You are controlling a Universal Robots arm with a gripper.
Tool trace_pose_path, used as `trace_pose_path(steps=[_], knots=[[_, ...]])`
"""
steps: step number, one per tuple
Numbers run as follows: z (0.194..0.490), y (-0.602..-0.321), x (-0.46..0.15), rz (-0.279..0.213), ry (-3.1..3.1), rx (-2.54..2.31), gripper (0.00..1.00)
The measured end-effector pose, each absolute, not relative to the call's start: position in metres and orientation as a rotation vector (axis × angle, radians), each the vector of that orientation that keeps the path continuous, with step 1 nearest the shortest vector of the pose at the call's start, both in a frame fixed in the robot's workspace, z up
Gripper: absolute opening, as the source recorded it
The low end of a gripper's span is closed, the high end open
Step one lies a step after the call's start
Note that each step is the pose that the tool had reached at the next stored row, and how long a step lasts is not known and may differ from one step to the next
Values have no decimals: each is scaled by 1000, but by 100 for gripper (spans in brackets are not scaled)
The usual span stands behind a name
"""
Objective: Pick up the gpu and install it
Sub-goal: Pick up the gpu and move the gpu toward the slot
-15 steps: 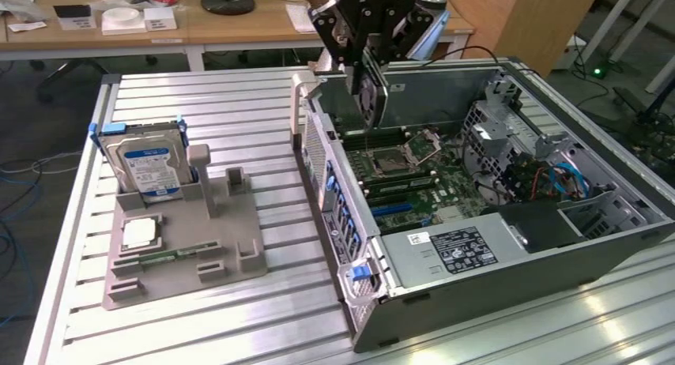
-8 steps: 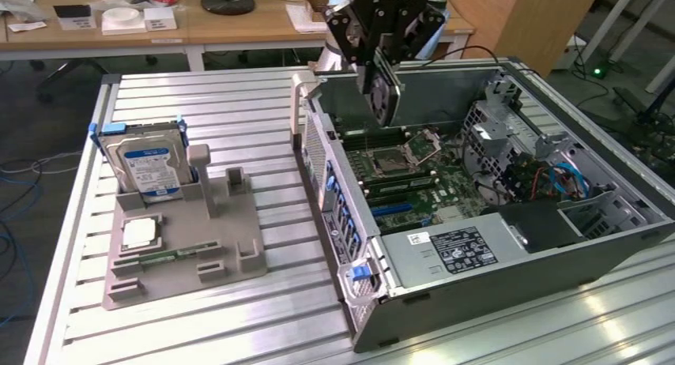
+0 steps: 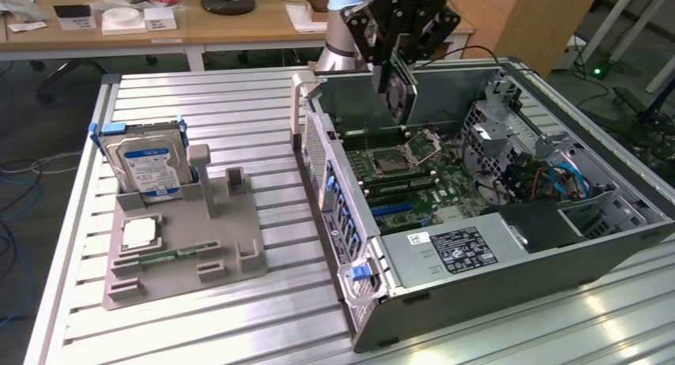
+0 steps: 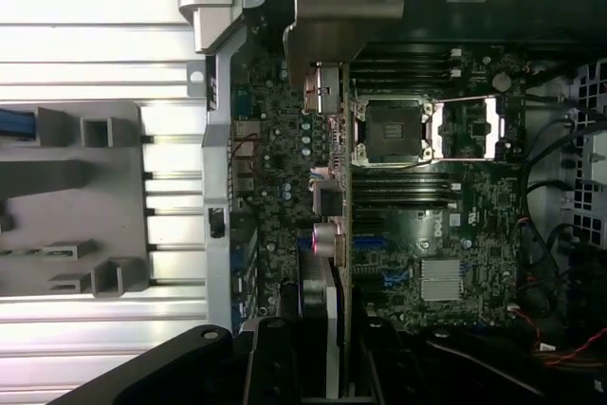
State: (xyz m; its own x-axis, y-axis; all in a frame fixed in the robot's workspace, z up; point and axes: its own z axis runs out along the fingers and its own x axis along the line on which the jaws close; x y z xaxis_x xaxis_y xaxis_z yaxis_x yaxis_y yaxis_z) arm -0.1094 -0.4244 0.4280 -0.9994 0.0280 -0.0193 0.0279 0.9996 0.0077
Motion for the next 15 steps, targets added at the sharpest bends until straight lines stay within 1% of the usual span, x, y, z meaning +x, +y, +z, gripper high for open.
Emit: trace_pose_path(steps=[15], knots=[[427, -424, -66, 12, 3122, 46, 28]])
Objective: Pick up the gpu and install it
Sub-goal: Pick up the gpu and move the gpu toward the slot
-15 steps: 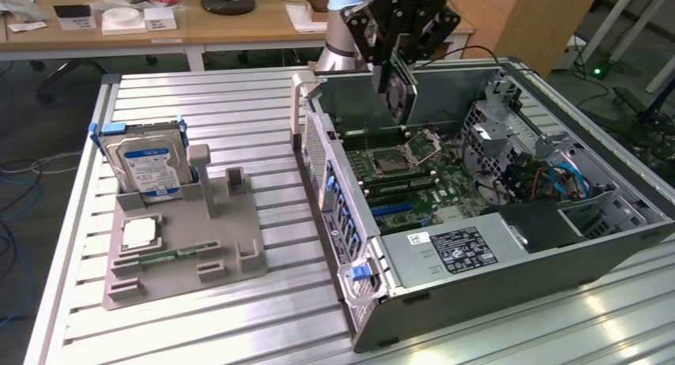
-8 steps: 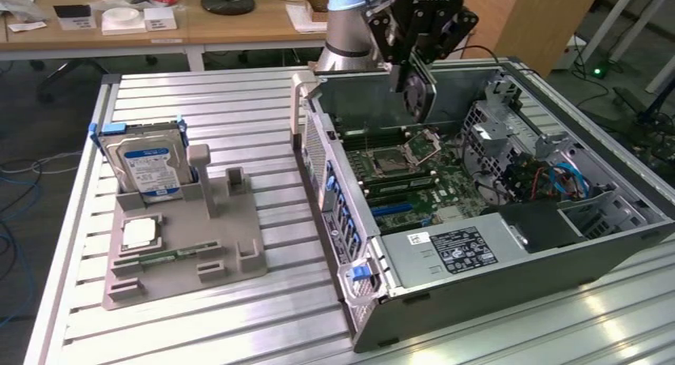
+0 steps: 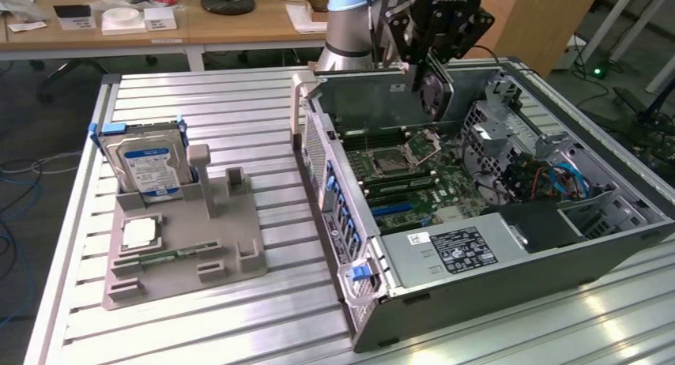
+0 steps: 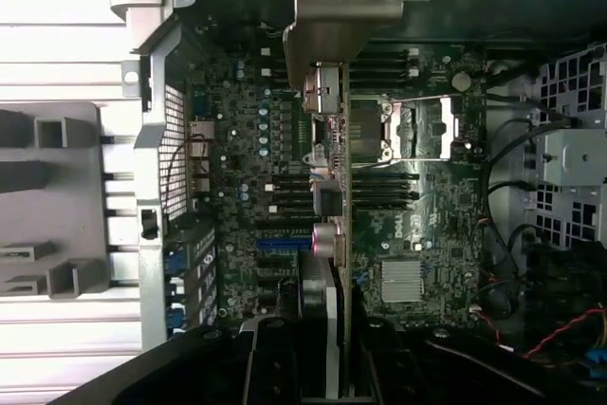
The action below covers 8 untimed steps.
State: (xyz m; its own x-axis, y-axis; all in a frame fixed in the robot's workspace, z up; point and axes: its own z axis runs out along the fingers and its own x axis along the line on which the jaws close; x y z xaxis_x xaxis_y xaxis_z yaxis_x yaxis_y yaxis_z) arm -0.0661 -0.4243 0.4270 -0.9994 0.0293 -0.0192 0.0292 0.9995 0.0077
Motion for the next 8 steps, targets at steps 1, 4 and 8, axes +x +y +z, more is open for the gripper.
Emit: trace_pose_path(steps=[1, 4, 8], knots=[[427, -424, -63, 12, 3122, 46, 28], [427, -424, -53, 12, 3122, 46, 28], [427, -424, -41, 12, 3122, 46, 28]])
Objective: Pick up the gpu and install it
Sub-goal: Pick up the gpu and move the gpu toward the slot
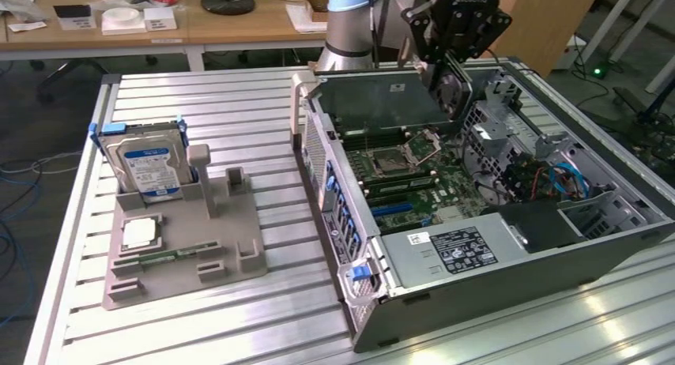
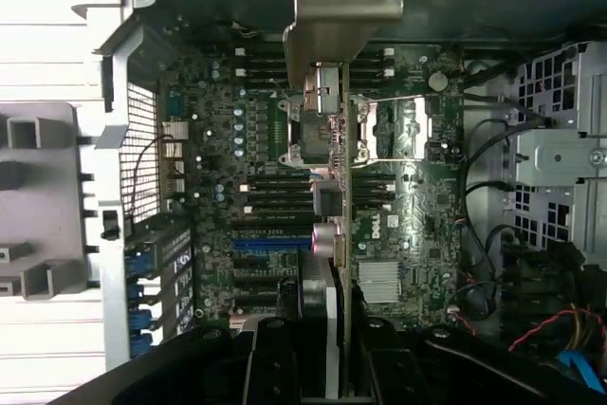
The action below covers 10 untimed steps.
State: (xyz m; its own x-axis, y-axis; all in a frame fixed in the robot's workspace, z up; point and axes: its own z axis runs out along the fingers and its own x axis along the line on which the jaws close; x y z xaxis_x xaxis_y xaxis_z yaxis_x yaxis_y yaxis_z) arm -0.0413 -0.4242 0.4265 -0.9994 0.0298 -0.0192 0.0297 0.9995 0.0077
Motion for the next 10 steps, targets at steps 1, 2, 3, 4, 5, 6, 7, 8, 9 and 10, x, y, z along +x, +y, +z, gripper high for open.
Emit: trace_pose_path(steps=[1, 2, 3, 4, 5, 6, 7, 8, 9, 10], knots=[[426, -424, -38, 12, 3122, 47, 28], [426, -424, -35, 12, 3122, 47, 28], [426, -424, -32, 12, 3122, 47, 28], [426, -424, -29, 12, 3122, 47, 28], [426, -424, -26, 12, 3122, 47, 28], [426, -424, -23, 12, 3122, 47, 28], [426, -424, -20, 12, 3122, 47, 28], [426, -424, -17, 12, 3122, 47, 28], [426, -424, -14, 12, 3122, 47, 28], [426, -424, -10, 12, 3122, 47, 28]])
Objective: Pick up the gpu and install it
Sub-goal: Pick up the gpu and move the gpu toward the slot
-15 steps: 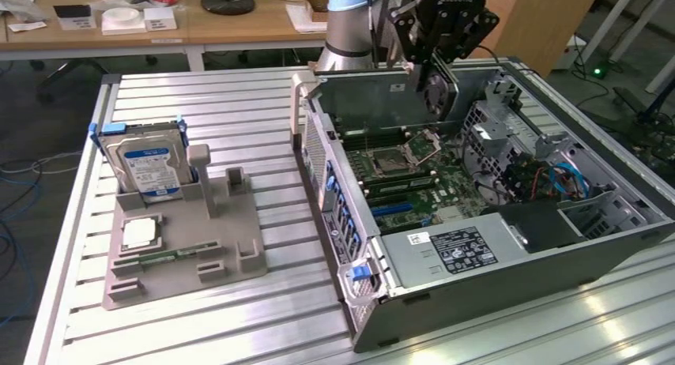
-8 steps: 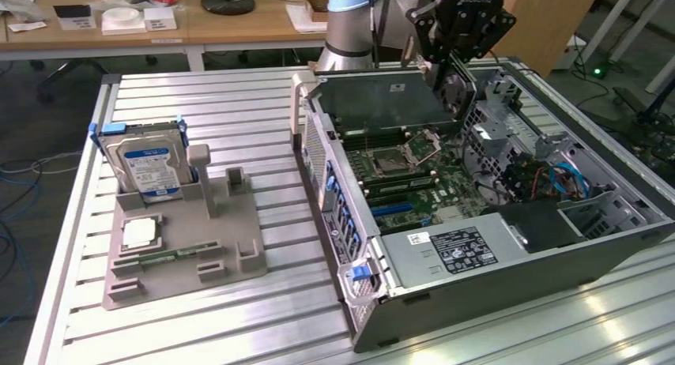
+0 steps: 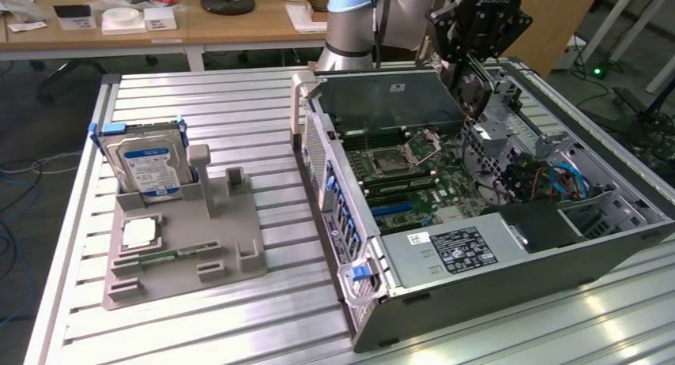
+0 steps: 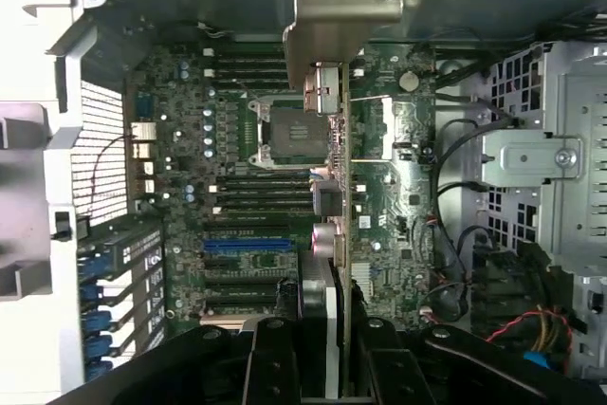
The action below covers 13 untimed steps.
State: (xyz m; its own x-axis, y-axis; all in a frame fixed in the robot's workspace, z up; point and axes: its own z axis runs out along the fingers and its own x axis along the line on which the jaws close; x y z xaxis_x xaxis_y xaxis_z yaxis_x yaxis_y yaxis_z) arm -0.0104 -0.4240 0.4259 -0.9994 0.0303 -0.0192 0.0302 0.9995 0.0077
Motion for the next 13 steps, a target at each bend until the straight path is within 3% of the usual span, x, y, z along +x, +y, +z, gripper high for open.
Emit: trace_pose_path(steps=[13], knots=[[426, -424, -3, 12, 3122, 47, 28]])
